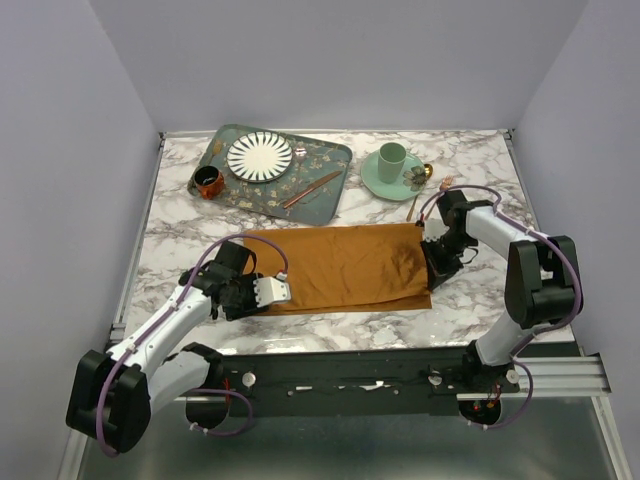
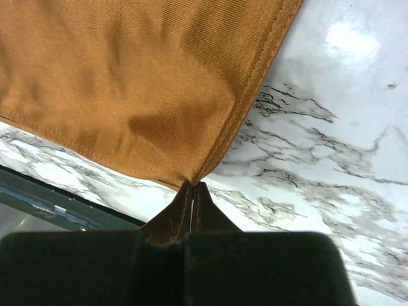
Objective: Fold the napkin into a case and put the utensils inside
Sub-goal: Fold and flatten the napkin at the center of the board.
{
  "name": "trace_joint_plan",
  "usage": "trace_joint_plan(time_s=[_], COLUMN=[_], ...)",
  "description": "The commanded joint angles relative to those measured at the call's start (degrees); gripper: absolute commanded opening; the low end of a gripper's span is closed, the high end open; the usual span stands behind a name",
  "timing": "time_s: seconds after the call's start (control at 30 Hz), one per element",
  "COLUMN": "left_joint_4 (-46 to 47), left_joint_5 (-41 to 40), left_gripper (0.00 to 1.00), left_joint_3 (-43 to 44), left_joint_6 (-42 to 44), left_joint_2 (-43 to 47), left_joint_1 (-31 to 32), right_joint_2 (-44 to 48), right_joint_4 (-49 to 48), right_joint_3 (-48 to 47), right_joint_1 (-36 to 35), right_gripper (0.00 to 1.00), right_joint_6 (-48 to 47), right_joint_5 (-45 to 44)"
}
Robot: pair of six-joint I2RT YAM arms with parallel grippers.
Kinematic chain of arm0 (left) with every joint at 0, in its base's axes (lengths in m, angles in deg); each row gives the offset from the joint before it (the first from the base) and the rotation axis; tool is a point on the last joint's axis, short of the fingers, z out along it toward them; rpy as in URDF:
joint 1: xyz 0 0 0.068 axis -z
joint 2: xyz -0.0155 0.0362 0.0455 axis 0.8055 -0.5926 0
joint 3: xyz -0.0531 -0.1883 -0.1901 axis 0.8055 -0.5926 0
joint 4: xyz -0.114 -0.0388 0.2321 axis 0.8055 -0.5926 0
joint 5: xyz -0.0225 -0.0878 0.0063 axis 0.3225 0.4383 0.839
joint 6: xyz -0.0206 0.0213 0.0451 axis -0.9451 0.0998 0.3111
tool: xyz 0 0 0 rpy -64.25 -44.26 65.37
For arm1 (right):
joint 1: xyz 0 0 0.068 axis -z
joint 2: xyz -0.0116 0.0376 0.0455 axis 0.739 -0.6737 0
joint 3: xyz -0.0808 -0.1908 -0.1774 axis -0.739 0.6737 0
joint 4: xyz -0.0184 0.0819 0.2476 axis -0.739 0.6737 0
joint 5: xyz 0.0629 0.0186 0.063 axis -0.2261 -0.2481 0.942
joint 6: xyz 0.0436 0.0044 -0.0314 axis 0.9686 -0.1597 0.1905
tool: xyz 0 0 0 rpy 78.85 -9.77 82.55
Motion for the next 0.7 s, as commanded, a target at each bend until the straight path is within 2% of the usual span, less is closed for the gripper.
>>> trace_joint_plan(time_s=[0.0,0.37,0.5,0.67], left_joint_4=[-0.8,1.3,1.6,0.9], left_joint_5=[3.2,2.3,2.4,2.7], left_gripper=[0.52,0.50,0.40,0.38], left_joint_3=[0.0,0.0,0.8,1.9], left_joint_6=[2.5,4.7,4.4,4.4], left_joint_2=[-0.6,-5.7,-6.5,-5.8], left_joint_1=[-0.1,-0.2,-0.2,-0.2], right_joint_2=[0.8,-0.3,-0.4,-0.5], right_joint_4=[2.3,2.6,2.8,3.0], right_joint_3=[-1.8,-2.0,-2.1,-2.2], right_joint_1=[-0.4,-0.4,-0.5,-0.5], right_gripper=[0.01,0.01,0.01,0.01], right_joint_6=[-1.8,-2.0,-2.3,-2.5], right_joint_5=[1.3,2.4,2.5,2.6])
